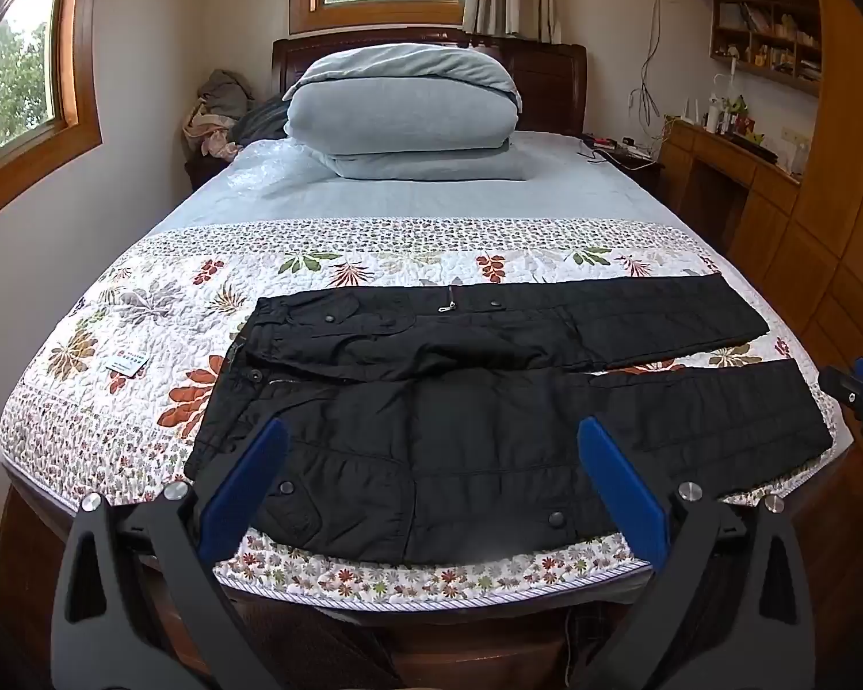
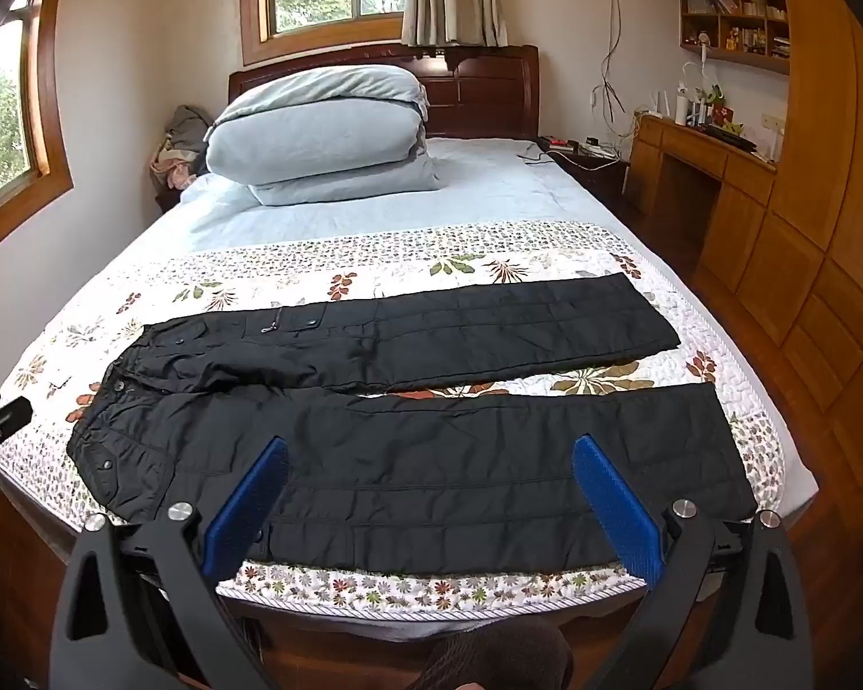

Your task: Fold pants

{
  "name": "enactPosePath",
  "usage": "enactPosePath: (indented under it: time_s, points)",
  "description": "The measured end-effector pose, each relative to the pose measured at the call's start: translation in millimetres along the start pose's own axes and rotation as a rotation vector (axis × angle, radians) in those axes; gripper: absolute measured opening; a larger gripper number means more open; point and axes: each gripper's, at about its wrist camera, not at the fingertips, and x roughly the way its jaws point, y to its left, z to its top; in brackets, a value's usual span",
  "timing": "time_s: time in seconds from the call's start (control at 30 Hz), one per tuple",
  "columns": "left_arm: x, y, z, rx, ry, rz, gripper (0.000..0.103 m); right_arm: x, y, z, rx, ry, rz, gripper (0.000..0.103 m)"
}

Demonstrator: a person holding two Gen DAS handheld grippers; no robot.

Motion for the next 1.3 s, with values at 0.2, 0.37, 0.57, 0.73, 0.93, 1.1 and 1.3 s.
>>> enactPosePath:
  time_s: [0.2,0.37,0.57,0.73,0.93,1.1,1.3]
  points:
    - [-0.4,-0.3,0.2,0.002,0.002,-0.001,0.101,-0.4,0.2,-0.4,0.002,0.000,0.000,0.100]
    - [0.5,-0.5,-0.2,0.005,0.002,0.000,0.101,0.6,-0.7,-0.3,0.003,0.004,0.004,0.100]
    - [0.0,-0.3,-0.8,0.006,0.003,0.002,0.101,-0.2,0.5,-0.6,0.004,0.002,0.002,0.100]
    - [-0.8,0.8,-0.7,0.006,0.003,0.002,0.101,0.0,0.3,-0.6,0.003,0.003,0.001,0.100]
    - [2.5,1.9,-2.9,0.002,0.007,0.001,0.101,0.3,0.0,-0.8,0.002,0.004,0.001,0.100]
    - [2.3,3.3,-3.3,-0.002,0.007,-0.001,0.101,3.0,-3.7,0.1,0.004,0.005,-0.002,0.100]
    - [2.4,4.2,-3.6,0.000,0.007,0.001,0.101,-0.6,-1.8,-0.4,0.011,0.004,-0.003,0.100]
